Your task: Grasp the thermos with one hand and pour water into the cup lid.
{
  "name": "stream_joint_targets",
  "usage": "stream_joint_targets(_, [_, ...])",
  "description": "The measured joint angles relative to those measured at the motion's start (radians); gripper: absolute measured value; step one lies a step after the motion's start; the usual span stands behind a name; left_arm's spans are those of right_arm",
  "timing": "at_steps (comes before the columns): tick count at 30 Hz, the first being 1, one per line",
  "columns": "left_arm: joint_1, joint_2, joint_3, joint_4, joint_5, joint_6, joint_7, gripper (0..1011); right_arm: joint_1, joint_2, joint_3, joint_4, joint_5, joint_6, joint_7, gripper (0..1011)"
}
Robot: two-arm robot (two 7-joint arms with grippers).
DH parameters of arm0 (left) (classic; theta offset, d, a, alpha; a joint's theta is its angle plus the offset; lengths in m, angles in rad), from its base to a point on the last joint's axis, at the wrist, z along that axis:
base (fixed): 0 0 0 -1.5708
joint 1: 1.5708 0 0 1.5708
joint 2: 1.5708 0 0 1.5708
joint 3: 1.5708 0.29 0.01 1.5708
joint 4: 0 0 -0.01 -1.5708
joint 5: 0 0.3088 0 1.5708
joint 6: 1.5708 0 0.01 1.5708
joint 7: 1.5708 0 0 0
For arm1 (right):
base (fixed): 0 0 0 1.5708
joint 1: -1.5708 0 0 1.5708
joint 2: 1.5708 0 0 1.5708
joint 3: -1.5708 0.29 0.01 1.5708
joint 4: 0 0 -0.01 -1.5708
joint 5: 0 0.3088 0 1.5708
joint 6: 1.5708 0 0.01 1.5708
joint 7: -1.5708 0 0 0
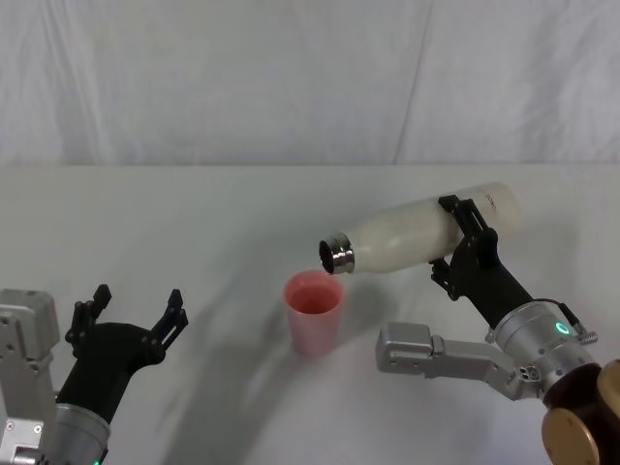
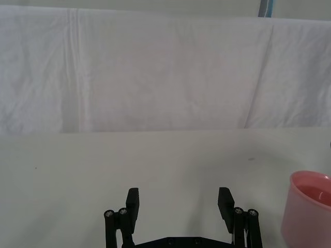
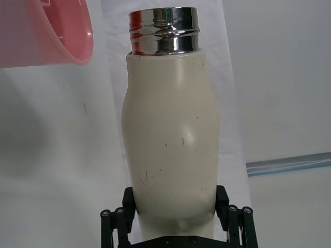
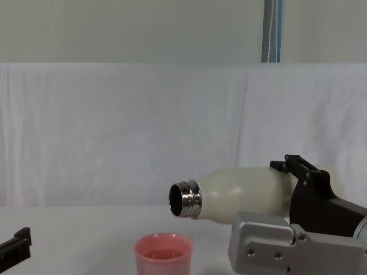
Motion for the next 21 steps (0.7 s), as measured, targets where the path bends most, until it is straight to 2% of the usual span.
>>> stream_joint_targets(21, [0.000, 0.000, 0.000, 0.000, 0.000, 0.000, 0.000, 1001, 0.008, 0.009, -0.013, 0.007, -0.024, 0.007, -0.010, 950])
